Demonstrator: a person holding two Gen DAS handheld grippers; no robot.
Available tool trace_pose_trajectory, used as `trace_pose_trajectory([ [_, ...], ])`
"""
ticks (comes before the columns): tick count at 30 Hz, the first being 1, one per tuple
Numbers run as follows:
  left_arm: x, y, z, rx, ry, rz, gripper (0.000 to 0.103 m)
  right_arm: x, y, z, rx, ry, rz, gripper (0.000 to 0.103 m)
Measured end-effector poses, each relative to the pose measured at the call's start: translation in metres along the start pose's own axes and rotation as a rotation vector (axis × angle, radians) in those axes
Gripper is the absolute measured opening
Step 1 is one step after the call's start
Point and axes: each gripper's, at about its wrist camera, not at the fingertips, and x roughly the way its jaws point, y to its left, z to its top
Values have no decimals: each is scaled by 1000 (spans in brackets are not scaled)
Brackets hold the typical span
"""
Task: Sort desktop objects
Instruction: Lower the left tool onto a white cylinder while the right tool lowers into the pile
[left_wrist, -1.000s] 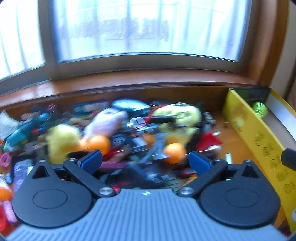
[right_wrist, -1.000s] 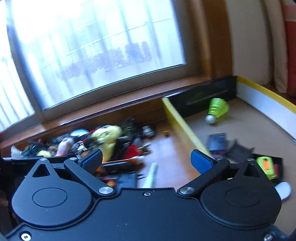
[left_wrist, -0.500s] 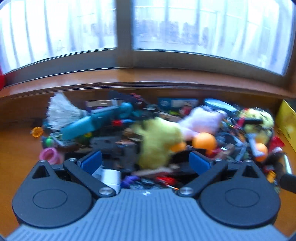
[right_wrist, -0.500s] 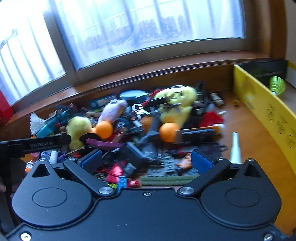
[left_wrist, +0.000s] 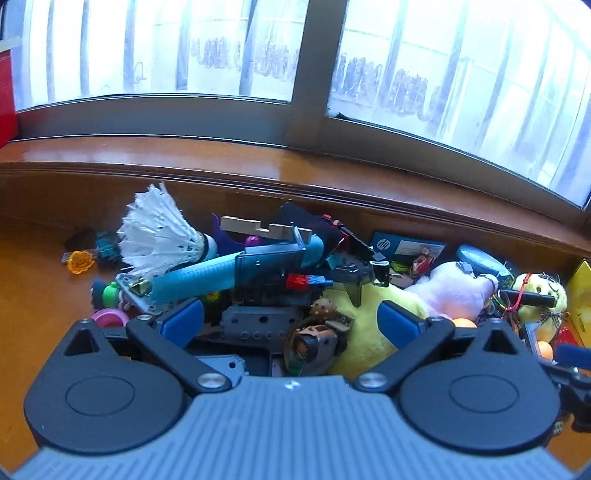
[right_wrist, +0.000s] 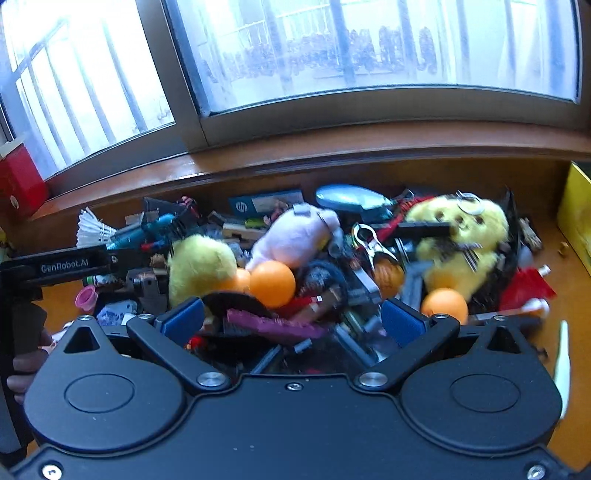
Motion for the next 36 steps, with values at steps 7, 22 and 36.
trace_pose_trajectory([
  [7, 11, -4, -9, 47, 26, -28, 103, 13, 3, 2, 26, 38, 71, 71],
  [22, 5, 13, -23, 47, 28, -4, 103, 32, 35, -10, -106, 114, 143, 57],
  [36, 3, 16, -30, 50, 33, 2, 103, 61, 42, -18, -109, 165, 145, 64],
])
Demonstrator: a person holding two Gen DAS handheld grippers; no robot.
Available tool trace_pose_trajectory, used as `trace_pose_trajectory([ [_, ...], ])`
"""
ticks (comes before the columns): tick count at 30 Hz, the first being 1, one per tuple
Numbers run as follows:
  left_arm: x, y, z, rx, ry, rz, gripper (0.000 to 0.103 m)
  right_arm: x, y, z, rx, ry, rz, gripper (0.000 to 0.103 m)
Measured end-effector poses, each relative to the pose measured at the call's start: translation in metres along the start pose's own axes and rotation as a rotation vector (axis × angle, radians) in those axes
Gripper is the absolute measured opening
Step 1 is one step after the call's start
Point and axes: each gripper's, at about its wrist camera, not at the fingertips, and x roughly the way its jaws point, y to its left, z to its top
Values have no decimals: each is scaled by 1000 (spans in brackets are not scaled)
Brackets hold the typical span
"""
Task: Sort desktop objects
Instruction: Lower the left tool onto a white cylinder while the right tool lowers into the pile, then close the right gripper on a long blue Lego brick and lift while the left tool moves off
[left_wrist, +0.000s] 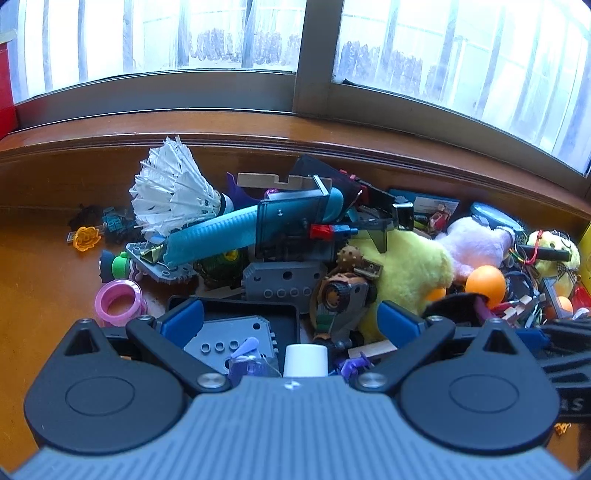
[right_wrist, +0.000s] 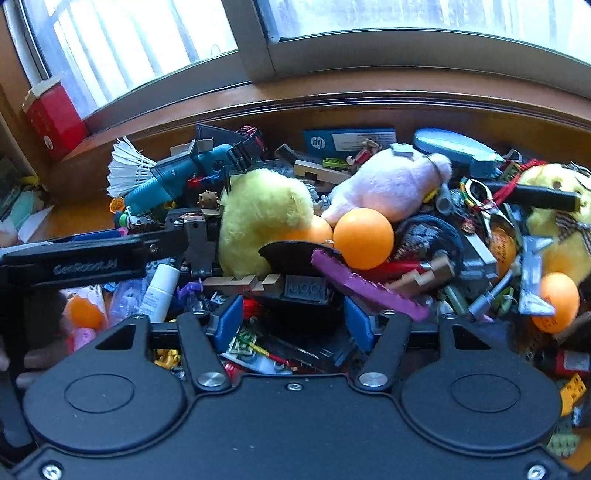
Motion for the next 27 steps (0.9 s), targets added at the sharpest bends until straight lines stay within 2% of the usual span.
trace_pose_trajectory([
  [6, -1, 1, -2, -6, -2, 7, 103, 16, 4, -2, -29, -7, -9, 61],
  [7, -2, 2, -2, -8, -3, 8, 103, 16, 3, -2, -24, -12, -8, 55],
  [9, -2, 2, -1, -10, -5, 10, 103, 14, 2, -3, -17, -15, -23, 21],
  [16, -2, -2, -4, 1, 2, -1, 103, 0, -7, 7, 27, -99, -23, 20],
  [22, -2, -15, -9, 68, 1, -26, 103, 3, 1, 26, 6, -148, 3, 20],
  [27, 4, -19, -8, 47, -11, -42, 103, 2, 8, 42, -6, -185, -10, 24],
])
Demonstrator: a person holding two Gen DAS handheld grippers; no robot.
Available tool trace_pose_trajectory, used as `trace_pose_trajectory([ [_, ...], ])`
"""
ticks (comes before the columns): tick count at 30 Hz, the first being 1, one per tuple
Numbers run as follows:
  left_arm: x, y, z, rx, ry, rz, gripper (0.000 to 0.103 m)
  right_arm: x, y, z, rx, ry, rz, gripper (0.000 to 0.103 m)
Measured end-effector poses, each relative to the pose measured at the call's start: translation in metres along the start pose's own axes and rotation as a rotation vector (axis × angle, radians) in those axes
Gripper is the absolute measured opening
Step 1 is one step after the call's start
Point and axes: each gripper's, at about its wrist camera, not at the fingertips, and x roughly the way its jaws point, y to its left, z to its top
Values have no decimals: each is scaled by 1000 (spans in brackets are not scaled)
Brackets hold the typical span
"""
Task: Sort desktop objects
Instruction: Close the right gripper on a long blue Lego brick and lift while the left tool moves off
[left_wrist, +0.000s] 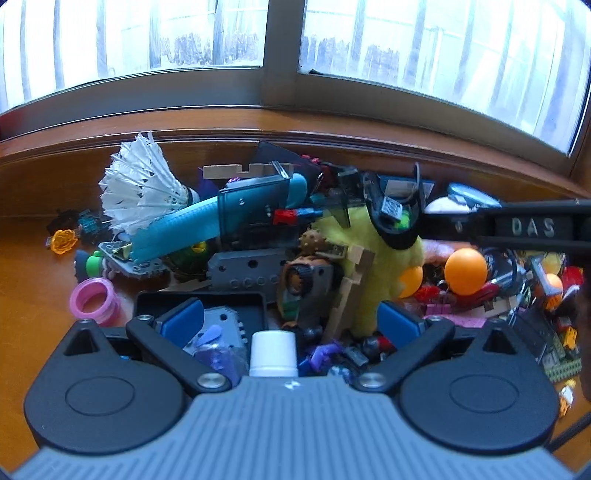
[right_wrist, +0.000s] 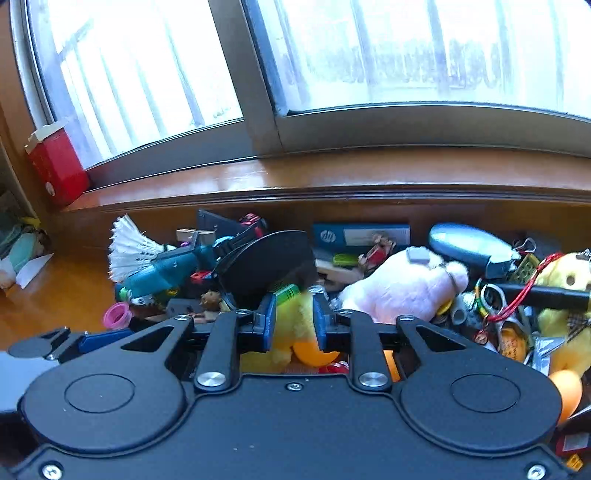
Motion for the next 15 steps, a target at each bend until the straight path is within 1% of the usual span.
trace_pose_trajectory([
  [4, 4, 0, 3, -14, -3, -15, 103, -3, -6, -6, 30, 32, -1, 26],
  [6, 4, 1, 4, -25, 1, -22, 103, -7, -9, -12, 38, 44, -5, 34],
  [8, 1, 3, 5, -19, -4, -40, 103, -15, -13, -18, 39, 57, -12, 36],
  [10, -5, 4, 4, 0, -15, -62, 103, -29, -17, -26, 26, 71, -15, 38],
  [12, -11, 4, 5, 8, -38, -84, 103, -44, -22, -32, 4, 94, -19, 45],
  [15, -22, 3, 4, -5, -77, -111, 103, -67, -29, -44, -9, 151, -14, 50],
])
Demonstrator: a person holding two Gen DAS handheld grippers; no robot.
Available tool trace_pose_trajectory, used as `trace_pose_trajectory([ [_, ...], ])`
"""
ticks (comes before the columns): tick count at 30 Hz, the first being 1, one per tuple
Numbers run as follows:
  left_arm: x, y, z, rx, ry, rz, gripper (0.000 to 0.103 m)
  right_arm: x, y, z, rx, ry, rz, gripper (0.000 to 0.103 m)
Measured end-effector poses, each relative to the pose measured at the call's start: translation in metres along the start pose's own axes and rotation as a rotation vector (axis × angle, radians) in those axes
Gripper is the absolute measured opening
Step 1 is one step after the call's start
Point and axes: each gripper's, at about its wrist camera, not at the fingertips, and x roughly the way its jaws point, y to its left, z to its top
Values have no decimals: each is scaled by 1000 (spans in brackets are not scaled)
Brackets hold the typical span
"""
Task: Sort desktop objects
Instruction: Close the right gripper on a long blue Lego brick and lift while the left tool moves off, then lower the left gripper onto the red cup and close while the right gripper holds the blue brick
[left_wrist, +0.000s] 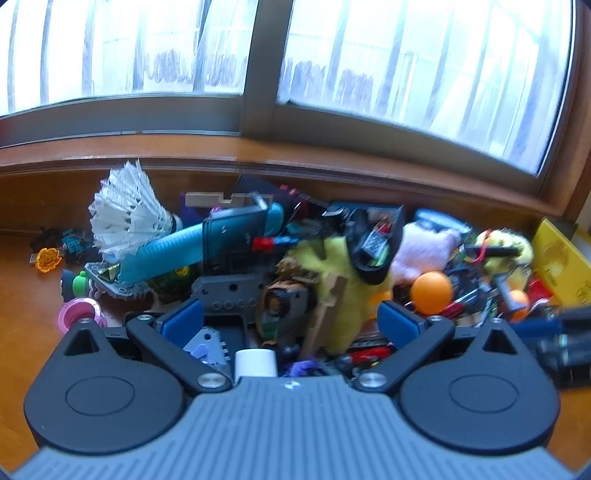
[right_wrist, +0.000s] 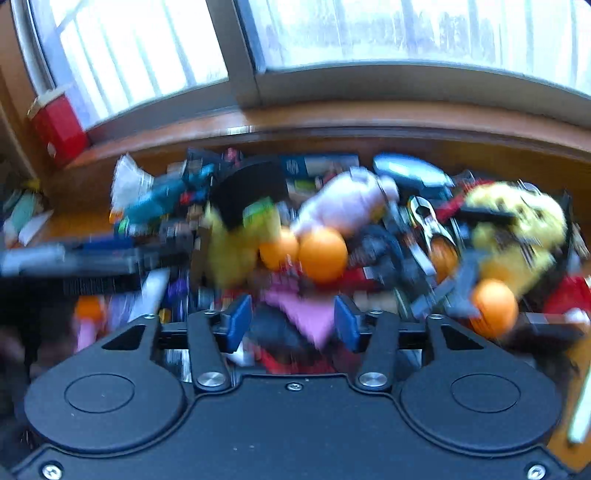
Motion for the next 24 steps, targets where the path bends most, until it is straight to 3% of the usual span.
trace_pose_trajectory([
  [4, -10, -9, -6, -8, 13, -29, 103, -21, 1, -23, -6, 49, 38, 54],
  [8, -20, -24, -21, 32, 64, -36, 103, -29, 2, -45, 24, 83, 11, 55],
  [13, -33, -34, -40, 49, 148, 7, 103, -31, -4, -67, 61, 110, -49, 55],
  [19, -59, -20, -56, 0, 147, 78, 103, -20, 1, -84, 26, 107, -113, 42],
  [24, -88, 4, -71, -23, 103, 268, 103, -20, 10, -88, -9, 83, -159, 19],
])
